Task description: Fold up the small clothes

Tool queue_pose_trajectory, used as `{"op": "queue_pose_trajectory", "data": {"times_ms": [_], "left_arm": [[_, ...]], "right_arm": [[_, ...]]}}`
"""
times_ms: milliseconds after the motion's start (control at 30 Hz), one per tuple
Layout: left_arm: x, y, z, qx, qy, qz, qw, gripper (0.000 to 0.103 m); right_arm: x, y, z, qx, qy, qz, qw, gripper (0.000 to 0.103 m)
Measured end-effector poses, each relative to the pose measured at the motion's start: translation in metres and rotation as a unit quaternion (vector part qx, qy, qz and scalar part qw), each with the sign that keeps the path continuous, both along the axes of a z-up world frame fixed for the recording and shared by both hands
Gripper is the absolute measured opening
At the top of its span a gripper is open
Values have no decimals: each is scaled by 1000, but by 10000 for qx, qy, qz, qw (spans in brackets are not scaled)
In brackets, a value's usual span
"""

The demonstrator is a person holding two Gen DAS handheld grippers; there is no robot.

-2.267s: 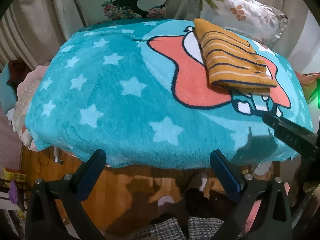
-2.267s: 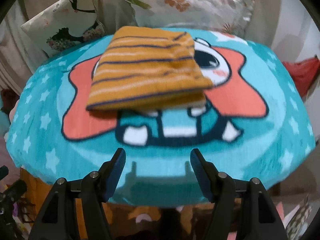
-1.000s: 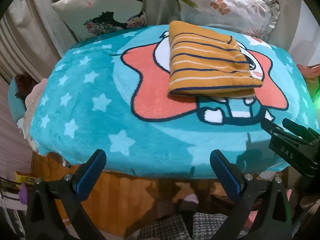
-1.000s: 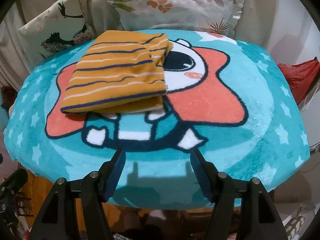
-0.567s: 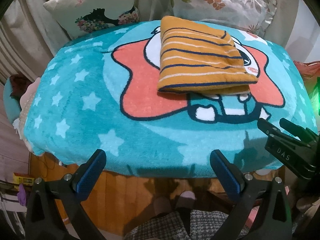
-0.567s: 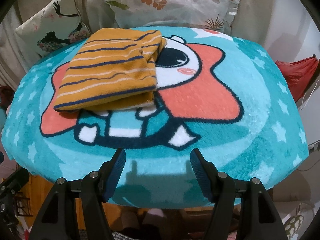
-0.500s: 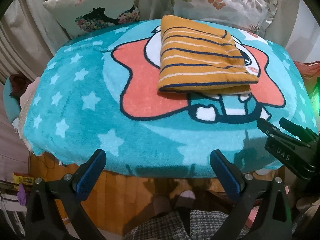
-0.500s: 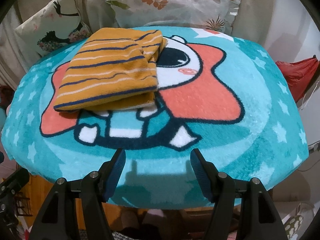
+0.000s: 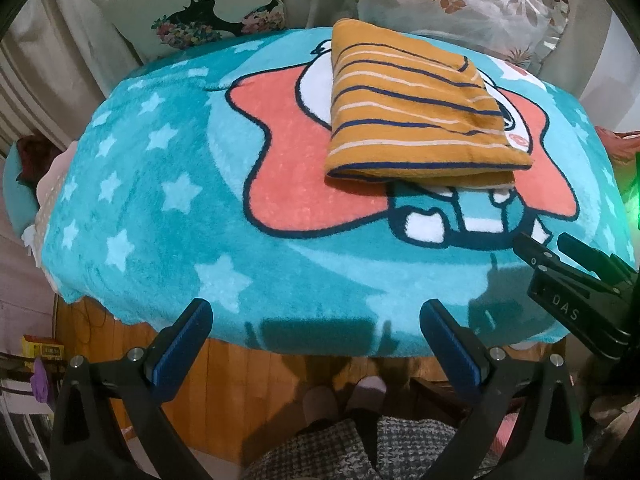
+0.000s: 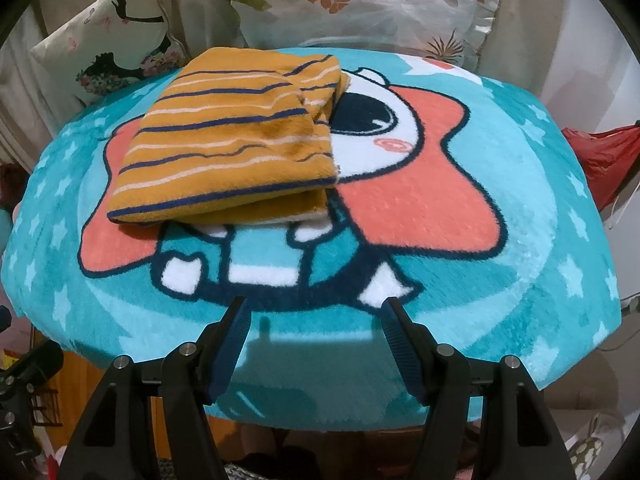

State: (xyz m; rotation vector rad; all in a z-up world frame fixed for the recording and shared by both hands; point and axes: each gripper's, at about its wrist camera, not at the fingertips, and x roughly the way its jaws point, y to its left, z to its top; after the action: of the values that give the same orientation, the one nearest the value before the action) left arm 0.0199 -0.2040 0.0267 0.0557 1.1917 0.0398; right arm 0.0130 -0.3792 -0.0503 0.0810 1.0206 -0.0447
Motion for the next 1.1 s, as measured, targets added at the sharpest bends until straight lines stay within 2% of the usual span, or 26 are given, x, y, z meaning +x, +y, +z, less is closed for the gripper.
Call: {"op": "queue_pose_trajectory", "data": {"times_ms": [300,700,967,1100], "left_arm": [[5,0,-6,-58,80,40,9999,103],[13,-10,-13,-179,201,92,9996,103],[16,-26,-9,-212,75,80,9997,103],[15,-33,3,-184,-167,56,9997,103]], "right_arm": [[4,1,-1,-56,-5,39,10000,72],[5,-10,6,-131,-222,49,9997,72],[2,-21,15,-230,-392,83,9989,72],[-2,-28,19,-219,-479,48,9986,72]]}}
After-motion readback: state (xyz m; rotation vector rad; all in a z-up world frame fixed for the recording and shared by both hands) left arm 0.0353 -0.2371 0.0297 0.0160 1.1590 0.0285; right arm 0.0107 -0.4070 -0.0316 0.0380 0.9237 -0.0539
